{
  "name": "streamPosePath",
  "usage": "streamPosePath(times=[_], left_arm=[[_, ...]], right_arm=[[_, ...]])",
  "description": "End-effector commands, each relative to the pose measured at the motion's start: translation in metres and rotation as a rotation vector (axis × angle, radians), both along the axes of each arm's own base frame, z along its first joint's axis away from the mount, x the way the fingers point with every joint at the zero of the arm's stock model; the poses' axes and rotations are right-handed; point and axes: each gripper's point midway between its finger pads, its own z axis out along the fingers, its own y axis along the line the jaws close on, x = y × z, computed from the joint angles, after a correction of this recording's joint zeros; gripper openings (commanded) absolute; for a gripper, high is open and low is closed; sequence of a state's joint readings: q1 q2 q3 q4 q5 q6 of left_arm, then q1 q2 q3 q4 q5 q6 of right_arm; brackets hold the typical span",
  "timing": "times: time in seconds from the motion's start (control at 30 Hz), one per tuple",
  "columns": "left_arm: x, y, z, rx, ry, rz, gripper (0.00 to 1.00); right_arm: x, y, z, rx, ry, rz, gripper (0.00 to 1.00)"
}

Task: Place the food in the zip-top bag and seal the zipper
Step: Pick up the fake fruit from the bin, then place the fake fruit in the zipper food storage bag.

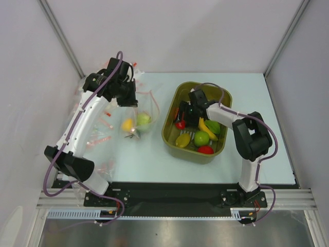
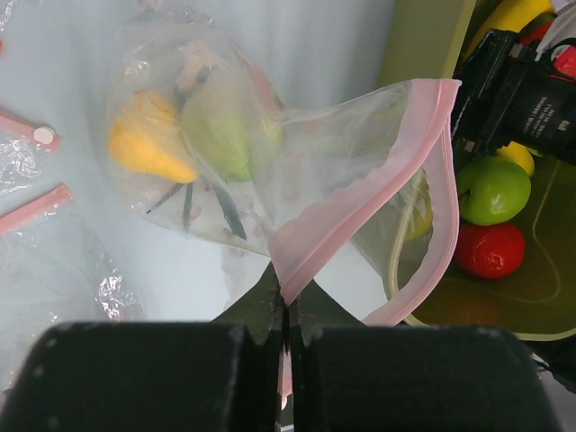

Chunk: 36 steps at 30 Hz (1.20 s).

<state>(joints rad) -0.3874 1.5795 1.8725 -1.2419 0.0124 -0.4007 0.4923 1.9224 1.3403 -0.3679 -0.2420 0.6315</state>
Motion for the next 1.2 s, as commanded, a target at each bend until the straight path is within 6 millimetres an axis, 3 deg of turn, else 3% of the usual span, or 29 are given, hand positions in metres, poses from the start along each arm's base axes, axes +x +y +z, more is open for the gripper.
streamPosePath(times=[0.0, 0.03, 0.1, 0.13, 0.3, 0.43, 0.57, 0.6, 0.8, 1.0, 1.17], left_arm=[[-0.001, -0.003, 0.02, -0.052, -0.067, -0.009, 0.01], [-0.001, -0.004, 0.021, -0.057, -0.07, -0.012, 0.01], [-0.001, -0.004, 0.023, -0.058, -0.075, -0.014, 0.01], [0.0, -0.004, 0.024, -0.06, -0.079, -0.014, 0.02], [0.0, -0.004, 0.024, -0.061, -0.086, -0.016, 0.02], [0.001, -0.004, 0.025, -0.065, -0.094, -0.016, 0.02], [0.001, -0.008, 0.024, -0.083, -0.095, -0.029, 0.01], [0.002, -0.009, 0.023, -0.086, -0.097, -0.028, 0.02], [0.002, -0.008, 0.024, -0.083, -0.103, -0.028, 0.02], [0.004, -0.009, 0.026, -0.088, -0.109, -0.027, 0.02], [0.006, -0.014, 0.032, -0.121, -0.121, -0.025, 0.02]], right_arm=[[0.008, 0.006, -0.011, -0.003, -0.03, -0.037, 0.69], [0.007, 0.006, -0.011, -0.006, -0.024, -0.033, 0.63], [0.006, 0.003, -0.005, -0.016, -0.039, -0.04, 0.61], [0.011, -0.002, 0.012, -0.019, -0.093, -0.058, 0.61], [0.016, -0.011, 0.051, 0.003, -0.219, -0.073, 0.5], [0.013, -0.013, 0.085, 0.015, -0.273, -0.061, 0.49], [0.007, -0.014, 0.137, 0.079, -0.378, -0.045, 0.5], [0.001, -0.011, 0.16, 0.122, -0.416, -0.025, 0.49], [-0.026, 0.024, 0.249, 0.319, -0.539, 0.156, 0.47], [-0.057, 0.061, 0.287, 0.447, -0.548, 0.287, 0.44], [-0.067, 0.084, 0.281, 0.459, -0.511, 0.343, 0.43]])
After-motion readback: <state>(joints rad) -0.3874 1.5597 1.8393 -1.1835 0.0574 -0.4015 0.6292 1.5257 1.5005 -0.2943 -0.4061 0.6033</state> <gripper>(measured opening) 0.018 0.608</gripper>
